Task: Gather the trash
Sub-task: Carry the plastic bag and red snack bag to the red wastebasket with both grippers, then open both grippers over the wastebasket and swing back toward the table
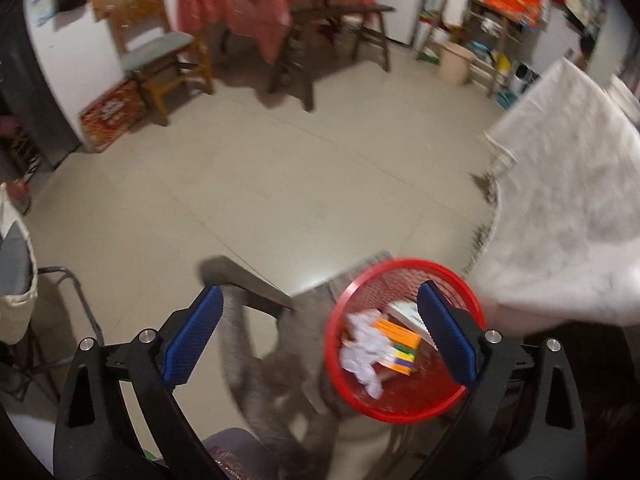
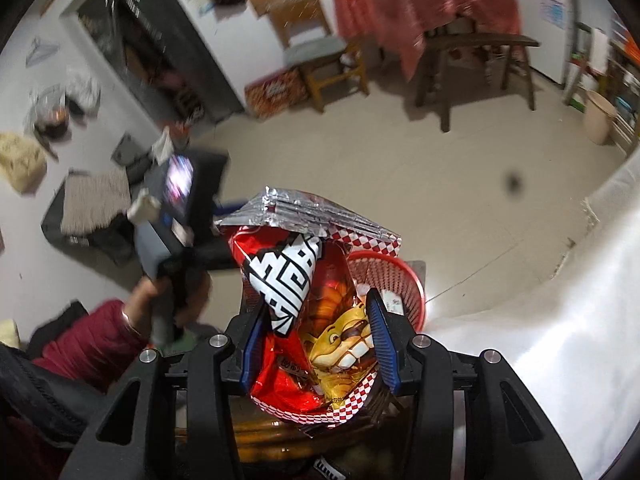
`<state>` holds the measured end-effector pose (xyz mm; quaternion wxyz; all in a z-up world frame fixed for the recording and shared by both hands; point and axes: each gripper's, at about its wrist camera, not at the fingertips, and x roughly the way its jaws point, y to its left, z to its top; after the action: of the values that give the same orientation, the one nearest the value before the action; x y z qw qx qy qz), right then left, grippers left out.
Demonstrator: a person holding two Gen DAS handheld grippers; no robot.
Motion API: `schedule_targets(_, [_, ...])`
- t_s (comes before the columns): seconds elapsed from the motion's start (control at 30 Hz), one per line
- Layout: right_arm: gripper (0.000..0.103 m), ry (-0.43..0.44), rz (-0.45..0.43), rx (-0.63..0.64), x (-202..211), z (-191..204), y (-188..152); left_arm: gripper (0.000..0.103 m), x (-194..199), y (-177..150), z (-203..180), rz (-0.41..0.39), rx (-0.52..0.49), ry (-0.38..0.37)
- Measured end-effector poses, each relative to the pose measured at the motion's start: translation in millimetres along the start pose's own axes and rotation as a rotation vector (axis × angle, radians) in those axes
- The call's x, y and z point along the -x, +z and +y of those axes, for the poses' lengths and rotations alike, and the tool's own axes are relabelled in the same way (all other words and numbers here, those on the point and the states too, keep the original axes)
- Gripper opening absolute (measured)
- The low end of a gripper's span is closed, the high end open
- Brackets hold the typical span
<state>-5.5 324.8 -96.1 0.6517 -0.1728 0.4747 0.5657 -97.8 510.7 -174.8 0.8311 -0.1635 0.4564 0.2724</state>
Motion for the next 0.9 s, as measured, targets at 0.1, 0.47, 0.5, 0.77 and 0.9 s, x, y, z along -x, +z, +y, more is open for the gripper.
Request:
schedule_targets(0.1, [0.049,-0.007,0.053,0.03,-28,11,5,0.096,10,6,19,-0.024,0.045,0.016])
schedule_targets(0.47, [0.07,-0.08,0.047,0.033,-44,-1,15,0.096,21,10,25,-0.029,0.065,0.014])
schedule_targets(0.5, [0.07,-0.08,0.039,0.028,-40,-4,13,0.096,20,10,23,-0.027,0.063,0.013])
schedule_targets(0.77, [0.071,-0.089,-0.04,-0.012,1,-19,-1,0.096,35,14,0,-0.057,0.027,-0.006])
schedule_targets(0.9, [0.072,-0.096,-0.079,-0.025,20,-23,-7,0.096,49,19,-13,-0.082,0.008,-0.018])
